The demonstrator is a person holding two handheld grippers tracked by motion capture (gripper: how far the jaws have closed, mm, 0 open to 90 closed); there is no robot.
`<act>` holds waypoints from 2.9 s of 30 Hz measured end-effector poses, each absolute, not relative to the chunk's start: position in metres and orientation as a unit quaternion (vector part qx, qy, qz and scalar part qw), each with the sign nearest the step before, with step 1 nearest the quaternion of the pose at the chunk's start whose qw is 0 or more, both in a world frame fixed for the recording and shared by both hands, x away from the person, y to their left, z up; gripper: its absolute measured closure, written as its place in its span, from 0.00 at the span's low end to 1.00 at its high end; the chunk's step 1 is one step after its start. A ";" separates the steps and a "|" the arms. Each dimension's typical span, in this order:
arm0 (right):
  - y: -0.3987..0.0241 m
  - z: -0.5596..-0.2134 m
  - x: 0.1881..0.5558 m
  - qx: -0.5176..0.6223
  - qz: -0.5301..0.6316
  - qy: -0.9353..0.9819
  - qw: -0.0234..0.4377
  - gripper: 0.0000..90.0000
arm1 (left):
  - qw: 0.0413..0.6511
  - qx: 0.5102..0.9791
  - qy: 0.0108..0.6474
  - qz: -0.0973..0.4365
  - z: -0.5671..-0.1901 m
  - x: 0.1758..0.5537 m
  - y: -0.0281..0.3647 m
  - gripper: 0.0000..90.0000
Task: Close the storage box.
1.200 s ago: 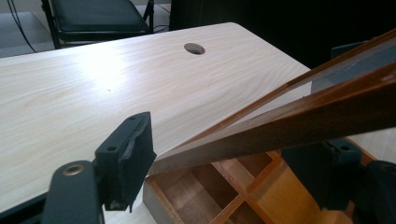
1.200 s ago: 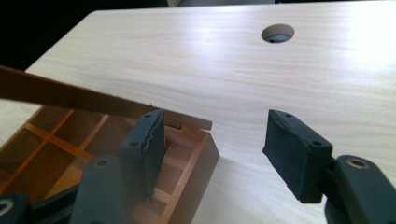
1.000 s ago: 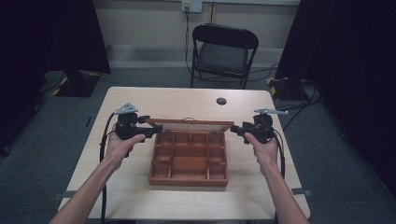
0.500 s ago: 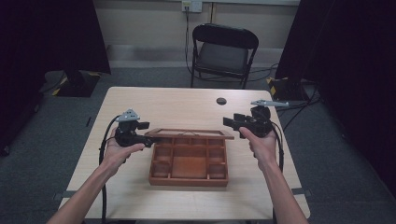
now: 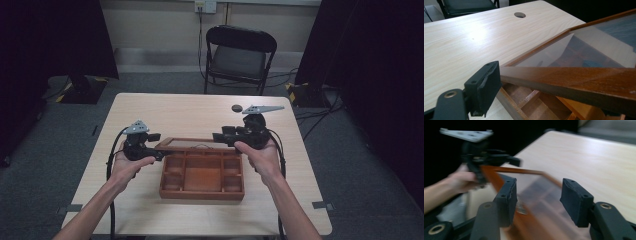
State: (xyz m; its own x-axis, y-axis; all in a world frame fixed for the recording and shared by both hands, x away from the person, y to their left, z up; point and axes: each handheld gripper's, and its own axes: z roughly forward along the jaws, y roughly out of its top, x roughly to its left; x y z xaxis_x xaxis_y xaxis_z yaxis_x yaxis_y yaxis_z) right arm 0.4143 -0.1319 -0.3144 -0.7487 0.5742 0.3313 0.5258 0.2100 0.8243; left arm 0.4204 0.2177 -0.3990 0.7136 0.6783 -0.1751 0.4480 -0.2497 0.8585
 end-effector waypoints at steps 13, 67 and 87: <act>-0.100 -0.324 0.411 0.302 0.503 0.810 -0.024 0.81 | 0.490 0.785 0.359 0.119 -0.403 0.417 0.219 0.18; -0.091 -0.348 0.418 0.287 0.466 0.831 -0.096 0.90 | 0.447 0.818 0.349 0.094 -0.423 0.418 0.225 0.21; -0.097 -0.357 0.409 0.284 0.461 0.836 -0.090 0.89 | 0.451 0.780 0.418 0.115 -0.423 0.430 0.262 0.20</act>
